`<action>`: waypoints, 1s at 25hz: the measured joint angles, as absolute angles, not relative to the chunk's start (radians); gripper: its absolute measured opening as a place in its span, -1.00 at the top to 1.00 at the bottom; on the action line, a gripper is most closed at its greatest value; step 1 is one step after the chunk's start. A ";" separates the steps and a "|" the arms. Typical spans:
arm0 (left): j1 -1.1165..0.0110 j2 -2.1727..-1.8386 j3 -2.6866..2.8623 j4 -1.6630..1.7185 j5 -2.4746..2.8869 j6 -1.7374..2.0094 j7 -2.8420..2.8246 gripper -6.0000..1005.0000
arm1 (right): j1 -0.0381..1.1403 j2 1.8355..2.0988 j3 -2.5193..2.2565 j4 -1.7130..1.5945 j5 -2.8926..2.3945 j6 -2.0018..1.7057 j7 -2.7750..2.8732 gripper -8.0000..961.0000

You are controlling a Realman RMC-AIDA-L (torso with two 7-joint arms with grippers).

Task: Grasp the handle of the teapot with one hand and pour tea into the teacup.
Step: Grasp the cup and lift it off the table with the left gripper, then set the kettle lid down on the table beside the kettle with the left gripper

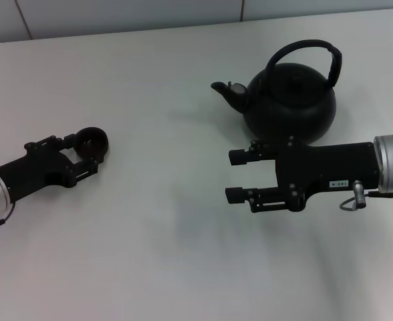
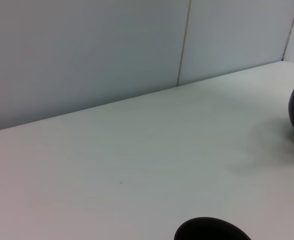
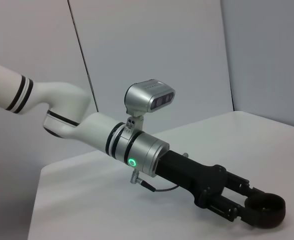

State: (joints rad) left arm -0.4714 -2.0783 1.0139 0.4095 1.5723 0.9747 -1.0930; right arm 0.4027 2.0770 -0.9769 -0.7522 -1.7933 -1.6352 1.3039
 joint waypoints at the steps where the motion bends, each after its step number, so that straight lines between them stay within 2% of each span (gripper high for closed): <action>1: -0.471 -2.078 1.014 0.410 1.572 0.975 -1.093 -0.35 | 0.404 2.077 -0.977 -0.752 -1.793 -1.635 1.304 -0.42; 25: -0.492 -2.078 1.072 0.409 1.533 1.183 -1.100 -0.33 | 0.407 2.080 -0.985 -0.740 -1.793 -1.624 1.298 -0.42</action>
State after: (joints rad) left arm -0.4924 -2.0785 1.0720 0.4092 1.5334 1.1828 -1.0997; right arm 0.4065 2.0801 -0.9850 -0.7403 -1.7932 -1.6244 1.2981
